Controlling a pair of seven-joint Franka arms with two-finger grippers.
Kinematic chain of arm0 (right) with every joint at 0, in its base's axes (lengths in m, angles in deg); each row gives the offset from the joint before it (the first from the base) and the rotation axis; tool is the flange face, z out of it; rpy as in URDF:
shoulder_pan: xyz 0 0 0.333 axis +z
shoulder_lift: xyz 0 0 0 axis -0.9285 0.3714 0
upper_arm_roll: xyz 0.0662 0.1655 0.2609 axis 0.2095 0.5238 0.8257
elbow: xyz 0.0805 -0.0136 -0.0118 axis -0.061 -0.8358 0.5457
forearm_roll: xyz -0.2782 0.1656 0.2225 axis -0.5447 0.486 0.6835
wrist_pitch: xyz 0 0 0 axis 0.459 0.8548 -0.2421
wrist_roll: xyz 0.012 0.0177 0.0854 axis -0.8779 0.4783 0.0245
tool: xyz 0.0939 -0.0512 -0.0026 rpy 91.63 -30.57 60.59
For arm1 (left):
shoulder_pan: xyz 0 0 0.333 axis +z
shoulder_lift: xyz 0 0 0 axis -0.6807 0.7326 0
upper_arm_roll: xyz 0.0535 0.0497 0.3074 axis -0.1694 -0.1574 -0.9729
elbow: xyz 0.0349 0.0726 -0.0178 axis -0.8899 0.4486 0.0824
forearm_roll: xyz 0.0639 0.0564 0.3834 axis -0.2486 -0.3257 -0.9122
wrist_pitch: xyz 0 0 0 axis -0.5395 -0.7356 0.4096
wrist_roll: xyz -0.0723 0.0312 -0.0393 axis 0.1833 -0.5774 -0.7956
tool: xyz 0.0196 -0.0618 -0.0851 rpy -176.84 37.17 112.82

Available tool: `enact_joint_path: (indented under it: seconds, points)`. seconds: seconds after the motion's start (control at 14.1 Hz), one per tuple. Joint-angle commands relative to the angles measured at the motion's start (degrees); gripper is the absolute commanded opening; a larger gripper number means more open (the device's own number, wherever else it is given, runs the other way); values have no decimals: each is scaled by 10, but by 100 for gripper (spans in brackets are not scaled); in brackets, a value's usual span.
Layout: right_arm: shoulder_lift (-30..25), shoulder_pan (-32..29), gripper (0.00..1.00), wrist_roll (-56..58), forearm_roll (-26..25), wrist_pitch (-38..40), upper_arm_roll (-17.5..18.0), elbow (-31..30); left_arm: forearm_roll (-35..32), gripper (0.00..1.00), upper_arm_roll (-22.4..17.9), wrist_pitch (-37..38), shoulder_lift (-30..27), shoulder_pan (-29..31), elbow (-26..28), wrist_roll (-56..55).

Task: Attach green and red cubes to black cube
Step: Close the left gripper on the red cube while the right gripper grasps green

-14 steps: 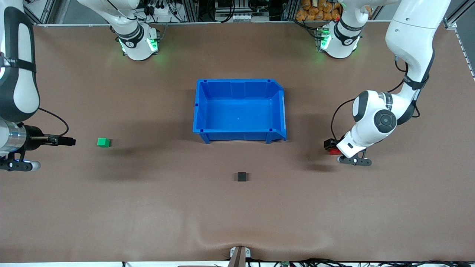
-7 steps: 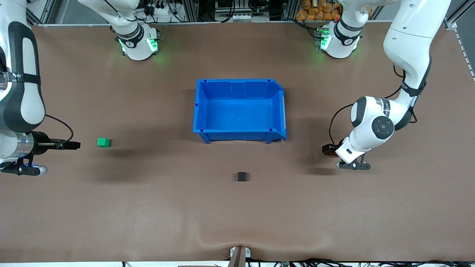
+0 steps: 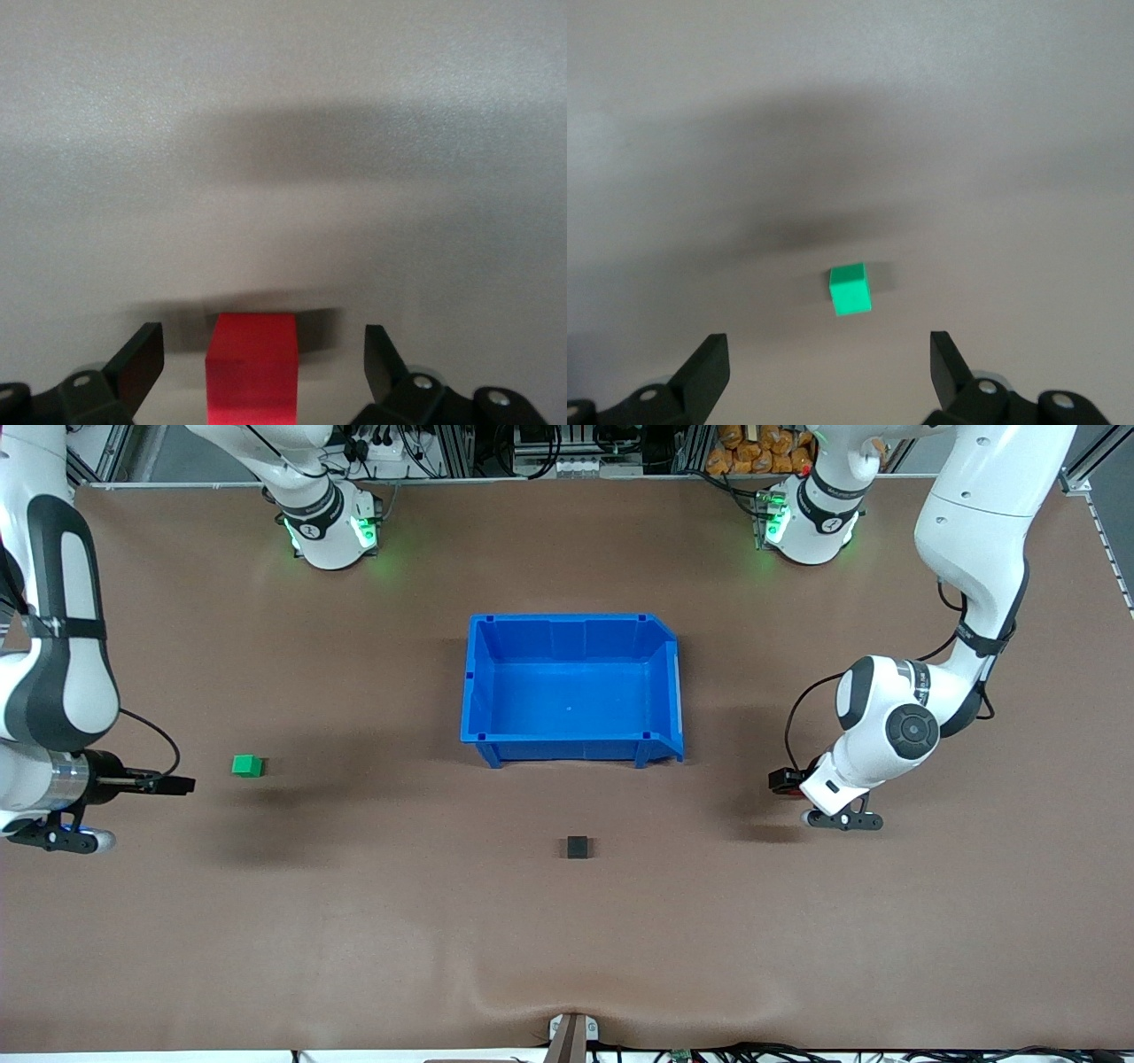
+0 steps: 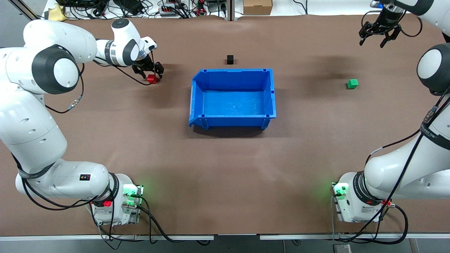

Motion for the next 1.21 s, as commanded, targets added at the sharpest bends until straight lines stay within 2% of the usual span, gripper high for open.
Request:
enact_joint_path:
  seconds: [0.0, 0.28, 0.43, 0.5, 0.57, 0.64, 0.92, 1.14]
  points:
    - [-3, -5, 100, -5, 7, -25, 6, -25, -14, 98, -3, 10, 2, -3, -7, -14]
    - [-1, -5, 100, -5, 7, -78, 6, -71, -14, 79, -3, 15, 1, -6, -8, -19]
    - [-1, -5, 100, -4, 7, -97, 6, -86, -14, 65, -3, 15, 0, -6, -8, -20]
    - [-1, -3, 100, -4, 7, -113, 6, -101, -14, 46, -3, 16, 0, -6, -8, -22]
    - [-1, -2, 100, -4, 7, -135, 6, -115, -14, 20, -3, 16, 0, -6, -7, -30]
    - [-1, -2, 100, -4, 7, -157, 6, -131, -14, 0, -3, 16, 0, -7, -8, -43]
    - [-1, 0, 100, 1, 5, -188, 6, -157, -14, 0, -3, 21, -1, -12, -14, -108]
    - [-1, 0, 100, 2, 5, -190, 6, -171, -14, 0, -3, 100, -2, -15, -70, -174]
